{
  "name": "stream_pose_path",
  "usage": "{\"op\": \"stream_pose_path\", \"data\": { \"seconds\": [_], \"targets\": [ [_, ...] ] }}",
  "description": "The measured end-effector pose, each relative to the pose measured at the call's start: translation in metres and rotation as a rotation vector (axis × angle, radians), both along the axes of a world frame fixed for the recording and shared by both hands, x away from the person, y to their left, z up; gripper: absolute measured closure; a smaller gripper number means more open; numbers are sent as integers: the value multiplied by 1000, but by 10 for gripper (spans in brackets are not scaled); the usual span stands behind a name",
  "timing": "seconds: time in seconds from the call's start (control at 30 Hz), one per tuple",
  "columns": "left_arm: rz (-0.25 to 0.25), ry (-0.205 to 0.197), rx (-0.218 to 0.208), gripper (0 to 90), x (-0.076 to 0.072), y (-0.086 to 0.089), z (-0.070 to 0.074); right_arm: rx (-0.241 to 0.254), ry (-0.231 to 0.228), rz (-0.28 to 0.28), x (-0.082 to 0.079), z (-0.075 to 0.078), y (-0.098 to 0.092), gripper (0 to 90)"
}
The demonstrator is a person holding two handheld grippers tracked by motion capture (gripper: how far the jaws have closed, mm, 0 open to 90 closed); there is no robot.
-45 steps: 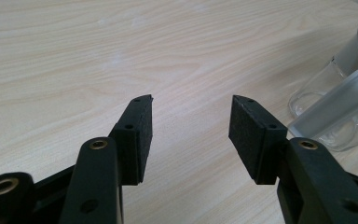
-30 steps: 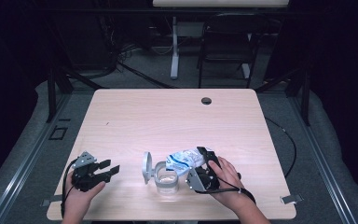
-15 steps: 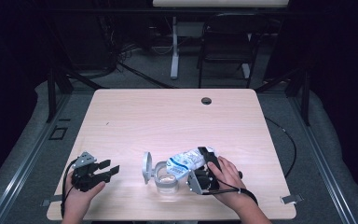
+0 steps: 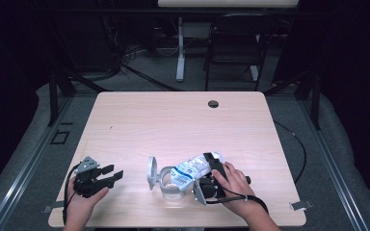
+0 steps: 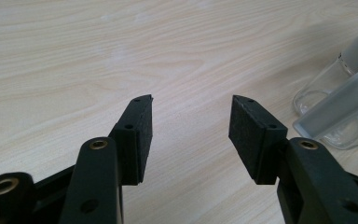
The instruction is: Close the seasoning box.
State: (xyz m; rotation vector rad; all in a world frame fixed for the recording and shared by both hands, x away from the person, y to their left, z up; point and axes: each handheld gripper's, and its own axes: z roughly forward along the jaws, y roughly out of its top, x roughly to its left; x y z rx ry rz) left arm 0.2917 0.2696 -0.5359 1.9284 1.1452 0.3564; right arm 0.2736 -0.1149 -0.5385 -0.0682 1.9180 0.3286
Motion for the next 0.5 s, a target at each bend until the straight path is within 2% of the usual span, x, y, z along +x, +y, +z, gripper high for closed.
{"op": "stream_pose_path", "data": {
  "seconds": [0.1, 0.13, 0.23, 0.27, 0.4, 0.5],
  "targets": [
    [1, -3, -4, 498, 0, 0, 0, -35, -12, -7, -2, 1, 2, 391],
    [1, -3, -4, 497, 0, 0, 0, -27, -9, 2, -2, 0, 2, 391],
    [1, -2, -4, 498, 0, 0, 0, -48, -19, -10, -3, 2, 3, 392],
    [1, -3, -4, 498, 0, 0, 0, -35, -12, -2, -3, 1, 3, 392],
    [2, -3, -4, 498, 0, 1, 0, -36, -17, 2, -2, 1, 4, 392],
    [3, -2, -3, 498, 0, 1, 0, -52, -24, 0, -3, 2, 4, 392]
  ]
}}
